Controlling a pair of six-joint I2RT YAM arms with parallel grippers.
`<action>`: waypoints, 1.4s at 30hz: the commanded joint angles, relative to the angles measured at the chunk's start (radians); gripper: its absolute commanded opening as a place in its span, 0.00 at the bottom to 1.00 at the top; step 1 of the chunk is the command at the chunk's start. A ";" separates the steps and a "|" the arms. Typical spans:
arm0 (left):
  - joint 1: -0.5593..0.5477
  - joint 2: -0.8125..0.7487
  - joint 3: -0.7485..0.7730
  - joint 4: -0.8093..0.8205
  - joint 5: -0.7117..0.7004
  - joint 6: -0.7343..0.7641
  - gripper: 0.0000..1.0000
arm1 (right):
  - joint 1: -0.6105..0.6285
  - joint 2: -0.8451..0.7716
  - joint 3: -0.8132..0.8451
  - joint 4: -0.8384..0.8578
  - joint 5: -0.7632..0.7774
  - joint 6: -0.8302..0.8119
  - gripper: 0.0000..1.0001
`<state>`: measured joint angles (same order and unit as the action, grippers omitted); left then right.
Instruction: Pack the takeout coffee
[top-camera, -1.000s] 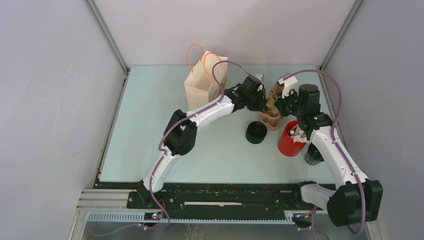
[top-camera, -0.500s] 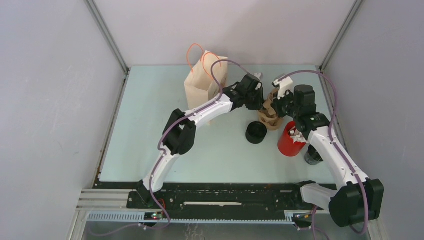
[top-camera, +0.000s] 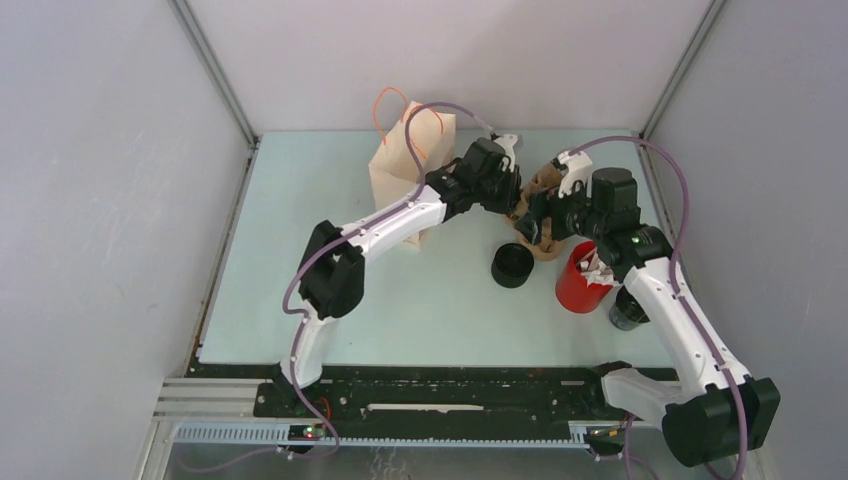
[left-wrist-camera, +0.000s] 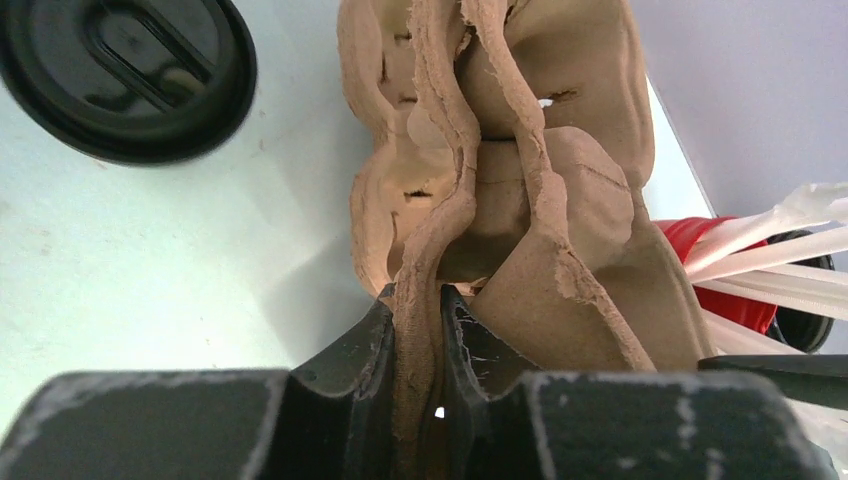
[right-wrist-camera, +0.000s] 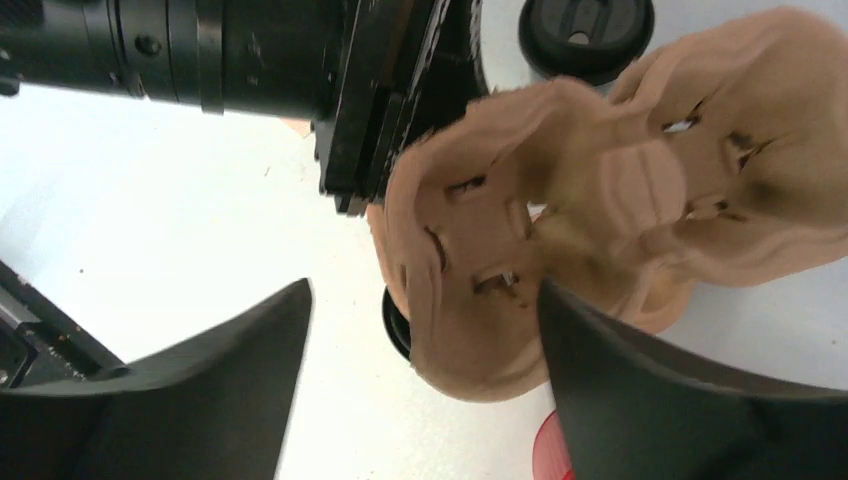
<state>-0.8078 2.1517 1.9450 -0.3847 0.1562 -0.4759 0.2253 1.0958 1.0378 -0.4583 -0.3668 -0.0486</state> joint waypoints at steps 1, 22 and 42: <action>0.011 -0.100 -0.015 0.073 -0.064 0.076 0.00 | 0.032 -0.028 0.037 -0.035 0.029 0.054 0.99; -0.180 -0.296 -0.221 0.232 -0.625 0.416 0.00 | -0.058 -0.024 0.109 0.095 0.355 0.595 0.81; -0.255 -0.226 -0.126 0.190 -0.713 0.508 0.00 | 0.022 0.077 0.124 0.171 0.485 0.600 0.54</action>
<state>-1.0492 1.9167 1.7374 -0.2234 -0.5220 0.0002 0.2333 1.1625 1.1309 -0.3504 0.1181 0.5301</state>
